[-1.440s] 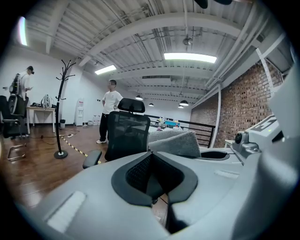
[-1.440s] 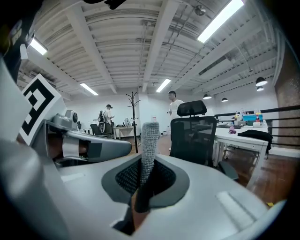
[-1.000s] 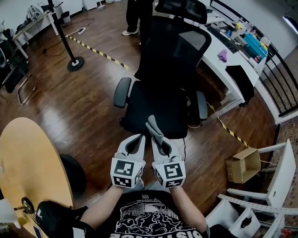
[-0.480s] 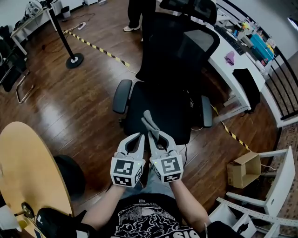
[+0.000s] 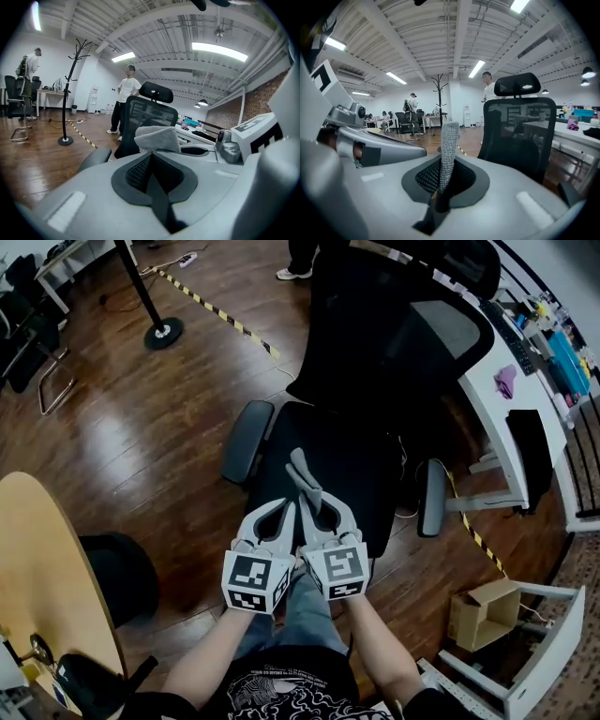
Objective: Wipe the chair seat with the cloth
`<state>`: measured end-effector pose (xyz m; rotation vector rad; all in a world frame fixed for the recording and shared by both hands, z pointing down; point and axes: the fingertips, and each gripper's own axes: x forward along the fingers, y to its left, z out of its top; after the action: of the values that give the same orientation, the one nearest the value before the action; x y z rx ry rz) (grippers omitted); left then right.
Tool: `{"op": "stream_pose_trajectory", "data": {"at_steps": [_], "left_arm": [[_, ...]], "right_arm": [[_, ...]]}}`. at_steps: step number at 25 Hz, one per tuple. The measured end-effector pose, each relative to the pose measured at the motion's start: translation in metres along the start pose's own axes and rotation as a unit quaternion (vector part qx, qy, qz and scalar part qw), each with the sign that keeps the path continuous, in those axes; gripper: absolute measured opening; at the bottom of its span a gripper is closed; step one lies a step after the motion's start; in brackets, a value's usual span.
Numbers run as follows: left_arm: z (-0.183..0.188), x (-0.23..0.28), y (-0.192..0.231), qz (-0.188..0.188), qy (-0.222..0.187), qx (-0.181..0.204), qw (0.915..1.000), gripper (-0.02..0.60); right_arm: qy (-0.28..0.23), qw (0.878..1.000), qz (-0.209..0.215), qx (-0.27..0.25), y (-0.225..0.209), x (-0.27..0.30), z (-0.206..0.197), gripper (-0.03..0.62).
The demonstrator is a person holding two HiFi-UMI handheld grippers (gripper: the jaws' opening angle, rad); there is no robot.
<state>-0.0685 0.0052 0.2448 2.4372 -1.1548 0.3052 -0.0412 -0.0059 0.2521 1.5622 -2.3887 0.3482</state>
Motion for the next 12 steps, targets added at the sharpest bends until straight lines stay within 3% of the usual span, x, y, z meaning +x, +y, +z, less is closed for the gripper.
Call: {"op": "stream_pose_trajectory", "data": {"at_steps": [12], "left_arm": [[-0.029,0.091,0.042,0.037,0.024,-0.037,0.9983,0.005]], "right_arm": [[0.049,0.997,0.036,-0.051,-0.096,0.116,-0.059,0.009]]}}
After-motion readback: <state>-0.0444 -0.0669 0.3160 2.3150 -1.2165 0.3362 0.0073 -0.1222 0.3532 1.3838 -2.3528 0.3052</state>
